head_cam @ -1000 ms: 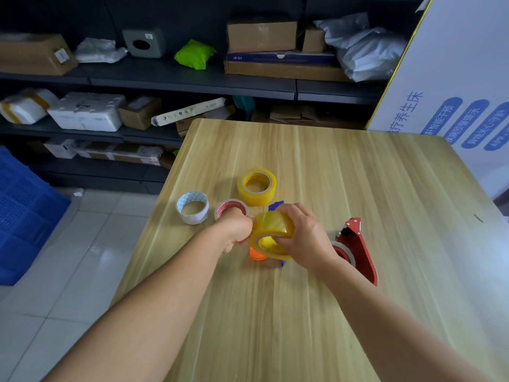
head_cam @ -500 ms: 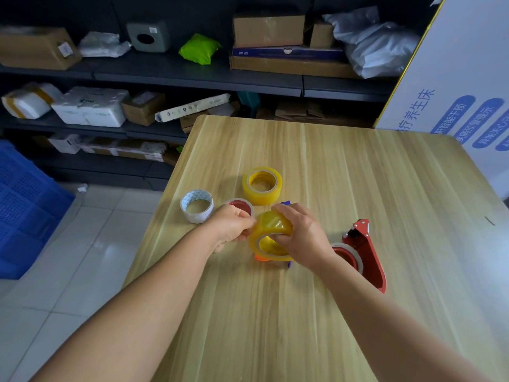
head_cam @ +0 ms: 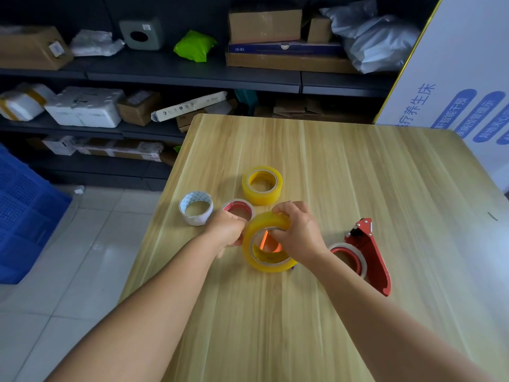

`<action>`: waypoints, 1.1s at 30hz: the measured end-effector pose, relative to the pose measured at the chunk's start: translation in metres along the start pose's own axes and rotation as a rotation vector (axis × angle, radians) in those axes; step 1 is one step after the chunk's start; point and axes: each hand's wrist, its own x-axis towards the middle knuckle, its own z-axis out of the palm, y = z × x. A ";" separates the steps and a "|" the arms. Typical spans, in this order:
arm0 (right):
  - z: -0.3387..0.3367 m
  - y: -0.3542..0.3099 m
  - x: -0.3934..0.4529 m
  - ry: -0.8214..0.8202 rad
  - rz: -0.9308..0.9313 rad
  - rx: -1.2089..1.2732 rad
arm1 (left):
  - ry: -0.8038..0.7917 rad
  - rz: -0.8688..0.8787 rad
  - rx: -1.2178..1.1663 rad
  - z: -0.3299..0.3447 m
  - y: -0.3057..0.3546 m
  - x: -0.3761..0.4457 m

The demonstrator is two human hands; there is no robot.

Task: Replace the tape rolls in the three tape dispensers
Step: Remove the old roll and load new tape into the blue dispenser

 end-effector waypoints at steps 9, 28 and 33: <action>0.011 0.011 0.019 -0.054 0.115 -0.117 | 0.157 -0.017 0.074 0.019 -0.016 0.022; 0.048 0.040 -0.029 -0.190 -0.004 -0.536 | -0.021 -0.119 0.021 0.046 -0.059 0.017; 0.046 0.045 -0.034 -0.174 0.060 -0.393 | -0.061 0.055 0.090 0.048 -0.068 0.007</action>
